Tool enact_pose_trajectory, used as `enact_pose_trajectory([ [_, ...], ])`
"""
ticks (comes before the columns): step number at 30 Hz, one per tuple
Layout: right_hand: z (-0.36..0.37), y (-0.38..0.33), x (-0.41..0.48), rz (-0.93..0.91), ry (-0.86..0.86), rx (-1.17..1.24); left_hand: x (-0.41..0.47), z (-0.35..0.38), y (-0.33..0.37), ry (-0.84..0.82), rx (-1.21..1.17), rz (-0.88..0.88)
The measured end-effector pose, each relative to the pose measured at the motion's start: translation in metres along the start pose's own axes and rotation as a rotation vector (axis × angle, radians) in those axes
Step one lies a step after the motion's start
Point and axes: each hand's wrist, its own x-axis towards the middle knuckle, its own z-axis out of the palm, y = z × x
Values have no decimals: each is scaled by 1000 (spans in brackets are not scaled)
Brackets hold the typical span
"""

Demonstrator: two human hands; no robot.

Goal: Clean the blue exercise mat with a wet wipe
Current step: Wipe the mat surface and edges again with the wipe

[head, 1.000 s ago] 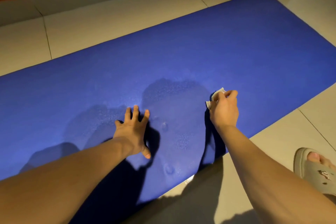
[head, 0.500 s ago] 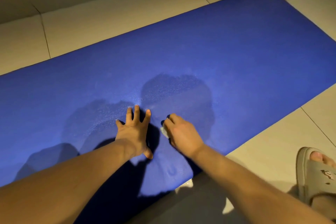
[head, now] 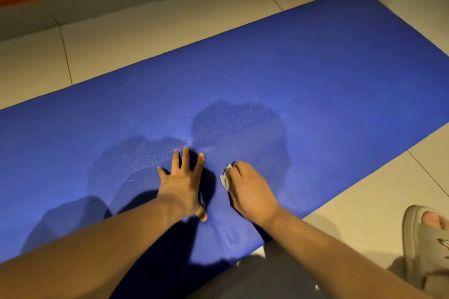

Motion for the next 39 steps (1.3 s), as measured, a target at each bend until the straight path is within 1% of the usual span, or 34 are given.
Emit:
enact_pose_trajectory([
  [1,-7,15,0,-71,-22,-26,0,0,0,2,-2,-1],
  [2,-14,35,3,-80,-17,-55,0,0,0,5,-4,-2],
  [3,-24,57,7,-19,5,-86,0,-1,0,3,-4,-1],
  [4,-34,82,11,81,52,-130,0,-1,0,2,-3,0],
  [6,-51,121,19,361,164,-183,0,-1,1,4,-2,-3],
  [8,-53,121,26,613,234,-161,-1,-1,1,-1,-2,-7],
  [9,-47,104,29,661,233,-136,-1,-1,1,4,-6,-11],
  [10,-36,79,31,630,210,-82,0,0,2,8,-12,-12],
  [11,-24,51,32,530,162,-15,0,1,2,10,-18,-12],
  [13,-3,5,26,217,-37,37,0,1,1,14,-20,-13],
  [14,0,1,25,38,-105,1,1,0,1,13,-19,-13],
  [15,-6,12,31,-84,-120,-36,1,0,1,11,-17,-13],
  [16,-16,34,41,-83,-75,-87,1,0,1,13,-11,-11],
  [17,-31,55,50,37,-31,-135,2,0,1,14,-8,-9],
  [19,-61,102,63,450,93,-163,0,0,1,11,-14,-11],
  [20,-71,120,65,613,134,-142,0,0,1,13,-13,-11],
  [21,-75,126,66,703,150,-129,0,0,1,15,-12,-11],
  [22,-73,120,68,713,161,-134,0,0,1,13,-15,-10],
  [23,-67,102,68,685,146,-136,0,0,1,10,-19,-12],
  [24,-55,80,65,607,132,-118,1,0,1,6,-22,-13],
  [26,-30,29,49,382,31,-67,1,0,2,2,-21,-15],
  [27,-23,9,39,253,-66,-63,1,0,2,4,-19,-18],
  [28,-17,1,34,119,-133,-79,1,0,1,5,-18,-18],
  [29,-17,8,34,2,-162,-98,1,0,1,3,-22,-16],
  [30,-21,24,40,-45,-138,-123,0,0,1,0,-28,-14],
  [31,-30,44,50,7,-114,-158,1,0,1,1,-31,-12],
  [32,-41,65,61,135,-80,-188,1,0,1,0,-33,-11],
  [34,-65,111,79,478,21,-224,1,-1,2,-3,-36,-11],
  [35,-73,124,84,594,86,-232,0,-1,1,-2,-33,-13],
  [36,-75,126,87,647,131,-243,1,-1,2,1,-34,-14],
  [37,-71,113,88,661,147,-233,1,-1,1,-1,-35,-16],
  [39,-46,67,84,595,120,-140,1,0,1,1,-33,-16],
])
